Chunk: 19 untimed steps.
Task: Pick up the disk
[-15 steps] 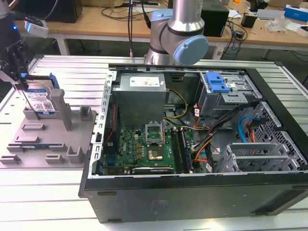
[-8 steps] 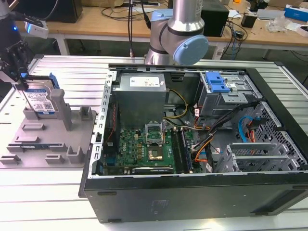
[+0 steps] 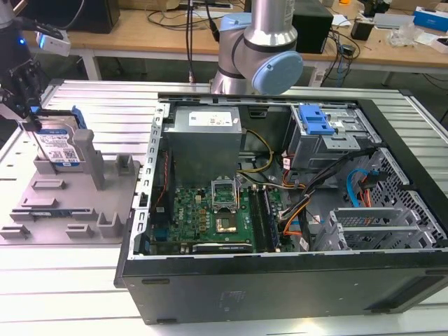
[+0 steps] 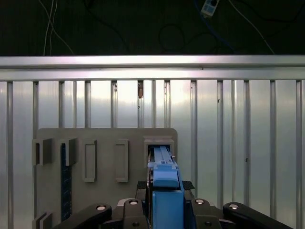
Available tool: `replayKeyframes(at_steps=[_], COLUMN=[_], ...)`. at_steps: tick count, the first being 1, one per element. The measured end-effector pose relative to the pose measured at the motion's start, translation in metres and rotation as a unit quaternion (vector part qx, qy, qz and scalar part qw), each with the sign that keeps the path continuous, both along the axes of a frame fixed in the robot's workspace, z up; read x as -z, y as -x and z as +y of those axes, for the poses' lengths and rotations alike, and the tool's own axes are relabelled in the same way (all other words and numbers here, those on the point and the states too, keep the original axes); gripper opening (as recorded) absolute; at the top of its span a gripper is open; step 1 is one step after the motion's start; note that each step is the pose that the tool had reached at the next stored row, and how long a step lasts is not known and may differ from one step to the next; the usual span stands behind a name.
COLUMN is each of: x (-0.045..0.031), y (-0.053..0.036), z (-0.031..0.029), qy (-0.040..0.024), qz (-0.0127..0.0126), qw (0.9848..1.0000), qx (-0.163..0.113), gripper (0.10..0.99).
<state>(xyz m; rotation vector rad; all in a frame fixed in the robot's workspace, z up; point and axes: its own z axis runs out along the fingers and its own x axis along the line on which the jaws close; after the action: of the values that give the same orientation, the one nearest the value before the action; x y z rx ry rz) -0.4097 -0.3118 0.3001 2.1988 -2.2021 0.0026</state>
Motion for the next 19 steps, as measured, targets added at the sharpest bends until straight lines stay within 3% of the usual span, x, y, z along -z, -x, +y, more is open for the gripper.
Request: replayKeyframes(at_steps=[5, 8, 9, 14, 19], x=[-0.0008, -0.0077, -0.0154, -0.0379, -0.0659], y=[0.0004, 0.0006, 0.0006, 0.0006, 0.0006], z=[-0.0006, -0.0014, -0.002, -0.0033, -0.0044], qy=[-0.0007, -0.0009, -0.0017, -0.0026, -0.0029], qz=[-0.0001, -0.0001, -0.0003, -0.0005, -0.0007], qw=[1.0, 1.0, 1.0, 1.0, 1.0], qx=[0.0, 0.0, 0.0, 0.0, 0.0], gripper=[0.365, 0.365, 0.365, 0.365, 0.365])
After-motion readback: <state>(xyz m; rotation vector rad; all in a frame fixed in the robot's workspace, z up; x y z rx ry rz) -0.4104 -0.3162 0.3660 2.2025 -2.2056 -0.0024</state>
